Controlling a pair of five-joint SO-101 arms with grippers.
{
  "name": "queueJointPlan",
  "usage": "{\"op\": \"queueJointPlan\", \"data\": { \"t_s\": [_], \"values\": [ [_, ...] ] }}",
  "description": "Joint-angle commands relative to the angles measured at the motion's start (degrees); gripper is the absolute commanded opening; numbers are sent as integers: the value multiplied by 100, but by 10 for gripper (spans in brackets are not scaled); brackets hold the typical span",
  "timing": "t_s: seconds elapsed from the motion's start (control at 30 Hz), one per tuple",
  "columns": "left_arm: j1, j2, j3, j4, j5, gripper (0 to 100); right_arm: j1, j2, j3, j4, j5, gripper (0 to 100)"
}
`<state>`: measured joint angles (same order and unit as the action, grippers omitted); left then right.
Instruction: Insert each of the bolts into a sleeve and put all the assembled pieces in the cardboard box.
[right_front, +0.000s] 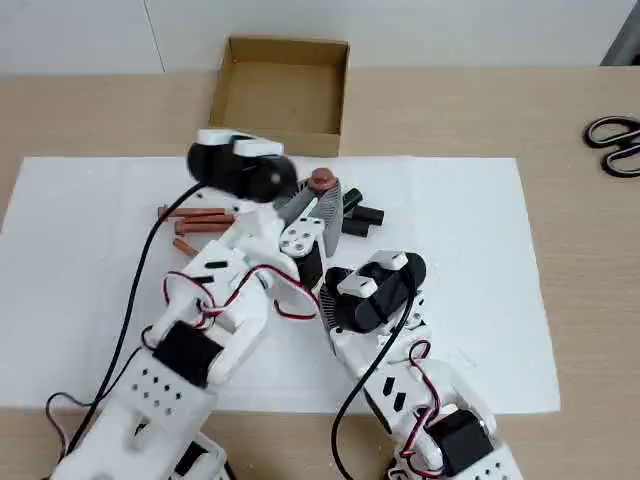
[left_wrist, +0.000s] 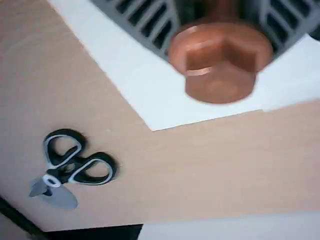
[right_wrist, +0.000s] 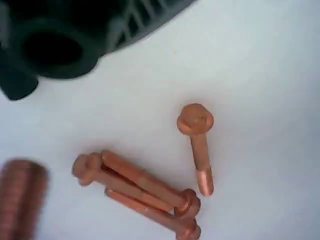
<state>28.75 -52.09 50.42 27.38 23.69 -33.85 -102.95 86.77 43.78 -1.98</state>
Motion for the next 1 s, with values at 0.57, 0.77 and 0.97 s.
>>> {"op": "queueJointPlan", "data": {
  "t_s": [0.57,0.77,0.97],
  "values": [
    [202,-404,251,237,185,6,-22,-92,-79,-136,-44,4],
    [264,-404,382,229,484,6,-22,-92,-97,-136,-53,4],
    [264,-193,382,0,501,6,-22,-101,-105,-136,-53,4]
  ]
}}
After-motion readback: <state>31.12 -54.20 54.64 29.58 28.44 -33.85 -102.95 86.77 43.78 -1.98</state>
